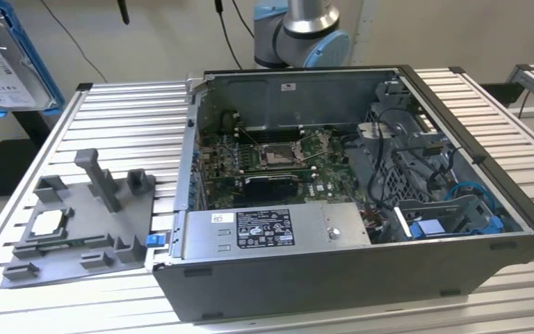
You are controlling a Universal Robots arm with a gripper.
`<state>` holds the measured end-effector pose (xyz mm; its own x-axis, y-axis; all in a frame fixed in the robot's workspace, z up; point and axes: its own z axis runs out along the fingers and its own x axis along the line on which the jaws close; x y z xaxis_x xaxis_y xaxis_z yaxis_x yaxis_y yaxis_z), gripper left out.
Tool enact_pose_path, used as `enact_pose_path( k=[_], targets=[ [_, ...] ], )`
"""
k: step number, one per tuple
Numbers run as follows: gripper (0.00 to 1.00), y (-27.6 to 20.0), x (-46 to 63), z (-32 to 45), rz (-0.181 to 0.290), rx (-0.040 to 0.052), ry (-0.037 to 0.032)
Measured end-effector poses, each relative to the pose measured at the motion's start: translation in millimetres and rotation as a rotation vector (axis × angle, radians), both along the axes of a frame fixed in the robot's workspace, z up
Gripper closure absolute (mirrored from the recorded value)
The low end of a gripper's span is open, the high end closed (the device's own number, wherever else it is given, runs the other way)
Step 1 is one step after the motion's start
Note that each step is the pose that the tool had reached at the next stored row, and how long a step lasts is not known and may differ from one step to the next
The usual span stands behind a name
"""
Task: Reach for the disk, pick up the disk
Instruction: 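Pick up the disk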
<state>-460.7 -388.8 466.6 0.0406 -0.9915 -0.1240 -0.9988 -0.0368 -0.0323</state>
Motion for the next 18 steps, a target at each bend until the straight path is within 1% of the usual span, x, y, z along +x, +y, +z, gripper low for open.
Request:
enact_pose_path(
  k=[1,2,3,5,7,8,13,16,18],
  targets=[
    [1.00,0.0,0.0,1.8,0.000,0.0003,-0.0020],
    [1.00,-0.1,0.0,3.2,0.000,0.0005,-0.0056],
    [1.00,0.0,0.0,4.2,0.000,0.0005,-0.0104],
    [1.00,0.0,0.0,6.5,0.000,0.0005,-0.0228],
    [1.00,0.0,-0.1,10.2,0.000,0.0003,-0.0306],
    [1.00,0.0,-0.1,11.8,0.000,-0.0001,-0.0329],
    [1.00,-0.1,-0.1,18.2,0.000,-0.0056,-0.0342],
    [1.00,0.0,-0.1,23.2,0.000,-0.0058,-0.0343],
    [1.00,0.0,-0.2,24.4,0.000,-0.0036,-0.0343]
  ],
)
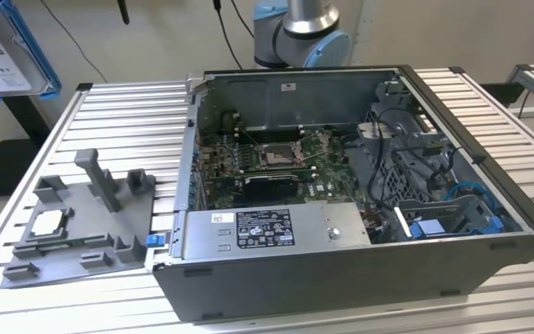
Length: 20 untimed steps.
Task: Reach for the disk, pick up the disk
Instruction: 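Pick up the disk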
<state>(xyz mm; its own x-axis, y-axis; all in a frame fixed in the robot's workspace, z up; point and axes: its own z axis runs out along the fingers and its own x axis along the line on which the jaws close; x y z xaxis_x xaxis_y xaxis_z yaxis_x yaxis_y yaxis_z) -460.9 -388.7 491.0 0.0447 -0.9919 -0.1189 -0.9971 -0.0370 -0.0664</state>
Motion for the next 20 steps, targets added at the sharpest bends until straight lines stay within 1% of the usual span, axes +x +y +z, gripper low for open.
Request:
enact_pose_path(
  k=[7,10,15,20],
  targets=[
    [1.00,-0.1,0.2,0.1,0.000,0.0002,0.0001],
    [1.00,-0.1,2.6,0.0,0.000,0.0002,0.0001],
    [1.00,-0.1,11.4,0.0,0.000,0.0003,0.0003],
    [1.00,-0.1,24.8,0.1,0.000,0.0002,0.0007]
  ],
)
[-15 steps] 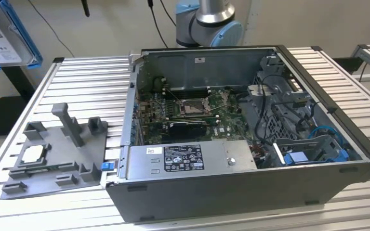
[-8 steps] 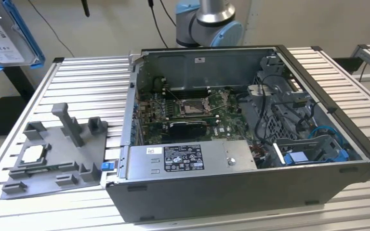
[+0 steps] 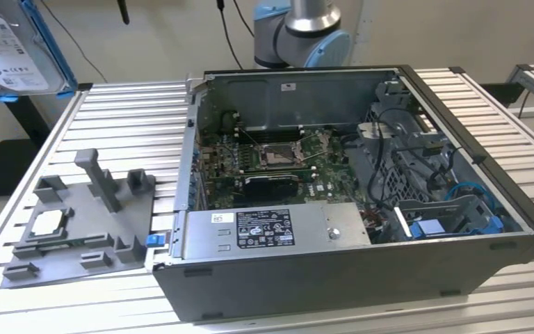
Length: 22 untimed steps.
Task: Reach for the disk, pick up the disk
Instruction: 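Pick up the disk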
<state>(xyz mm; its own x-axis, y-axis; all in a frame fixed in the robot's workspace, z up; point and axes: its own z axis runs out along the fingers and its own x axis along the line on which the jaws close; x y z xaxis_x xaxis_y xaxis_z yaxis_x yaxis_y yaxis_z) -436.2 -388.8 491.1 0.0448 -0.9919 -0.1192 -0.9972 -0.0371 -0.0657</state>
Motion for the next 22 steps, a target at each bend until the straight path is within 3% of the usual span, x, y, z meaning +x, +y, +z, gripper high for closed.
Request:
enact_pose_path(
  k=[14,22],
  targets=[
    [1.00,0.0,35.3,0.0,0.000,0.0000,0.0006],
    [1.00,0.0,49.1,0.0,0.000,0.0000,0.0008]
  ],
)
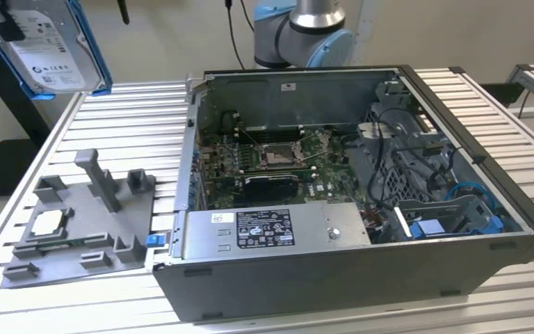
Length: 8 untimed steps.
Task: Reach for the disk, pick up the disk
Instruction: 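Pick up the disk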
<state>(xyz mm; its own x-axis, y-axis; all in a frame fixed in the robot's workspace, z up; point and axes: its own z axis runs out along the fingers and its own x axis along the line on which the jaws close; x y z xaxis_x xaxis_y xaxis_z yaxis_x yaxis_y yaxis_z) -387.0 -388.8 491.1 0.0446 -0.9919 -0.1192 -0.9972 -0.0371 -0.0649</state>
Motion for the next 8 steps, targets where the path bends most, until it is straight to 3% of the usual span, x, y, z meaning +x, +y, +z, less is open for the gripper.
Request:
enact_pose_path(
  k=[8],
  targets=[
    [1.00,0.0,15.2,0.0,0.000,0.0000,-0.0001]
  ],
)
